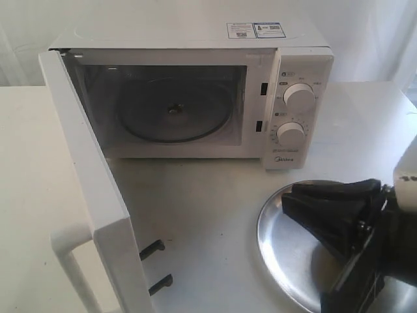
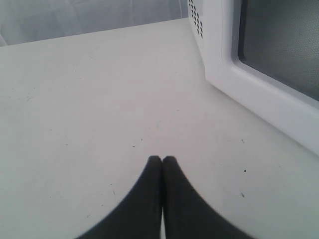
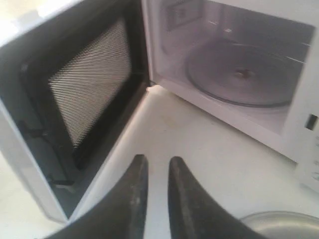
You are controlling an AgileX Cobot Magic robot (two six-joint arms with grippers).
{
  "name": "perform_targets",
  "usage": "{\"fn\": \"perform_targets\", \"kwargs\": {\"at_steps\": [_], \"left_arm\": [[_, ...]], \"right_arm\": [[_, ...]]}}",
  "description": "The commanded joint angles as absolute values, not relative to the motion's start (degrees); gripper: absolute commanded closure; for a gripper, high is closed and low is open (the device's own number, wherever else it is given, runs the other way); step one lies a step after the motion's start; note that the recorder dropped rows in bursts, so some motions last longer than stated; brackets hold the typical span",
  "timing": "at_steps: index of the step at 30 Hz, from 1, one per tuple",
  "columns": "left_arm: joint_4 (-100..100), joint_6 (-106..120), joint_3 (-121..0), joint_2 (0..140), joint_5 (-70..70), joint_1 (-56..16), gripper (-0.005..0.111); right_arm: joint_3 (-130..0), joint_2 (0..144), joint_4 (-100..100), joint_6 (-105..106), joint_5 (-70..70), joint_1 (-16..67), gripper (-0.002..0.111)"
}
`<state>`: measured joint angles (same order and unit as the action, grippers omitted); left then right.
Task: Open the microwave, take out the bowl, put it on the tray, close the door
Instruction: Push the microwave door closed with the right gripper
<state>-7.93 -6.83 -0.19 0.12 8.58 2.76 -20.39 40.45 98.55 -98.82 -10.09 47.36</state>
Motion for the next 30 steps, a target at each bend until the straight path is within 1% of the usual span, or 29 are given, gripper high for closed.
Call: {"fn": "perform_targets", "kwargs": {"at_steps": [1,2,3,5,7,10,12,16,20,27,30], "left_arm": [[-7.7,-7.2,0.0,0.0,8.5,2.7,0.107],[-7.7,-7.2,0.0,0.0,8.5,2.7,0.107],[-7.7,-7.2,0.0,0.0,8.5,2.7,0.107],[-7.7,-7.2,0.0,0.0,8.5,2.7,0.107],[-7.7,-7.2,0.0,0.0,8.5,2.7,0.107],[-7.7,-7.2,0.0,0.0,8.5,2.7,0.107],[-7.7,-7.2,0.0,0.0,8.5,2.7,0.107],[-7.7,-7.2,0.0,0.0,8.5,2.7,0.107],[-7.7,-7.2,0.0,0.0,8.5,2.7,0.107],[-7.7,-7.2,0.0,0.0,8.5,2.7,0.107],[-7.7,-7.2,0.0,0.0,8.5,2.7,0.107]], "right_arm": [[-20.9,42.1,83.7,-80.7,-23.8,47.5,0.108],[-20.9,43.3,79.1,-75.9,-28.5,47.5,0.108],[-20.9,45.9,70.7,-65.1,-37.8,47.5,0.108],[-21.7,50.9,59.2,-56.6,-45.2,47.5,0.108],[-25.0,56.6,56.9,-54.1,-44.5,47.5,0.108],[-32.0,65.6,57.7,-54.2,-51.9,47.6,0.108],[-36.0,70.5,58.8,-54.2,-54.5,49.8,0.108],[-41.3,76.8,63.2,-53.9,-54.0,55.8,0.108],[-44.4,78.4,67.7,-54.2,-51.6,60.8,0.108],[-47.1,78.7,68.8,-52.8,-36.8,70.2,0.108],[-49.1,78.7,69.1,-52.4,-26.6,73.4,0.108]]}}
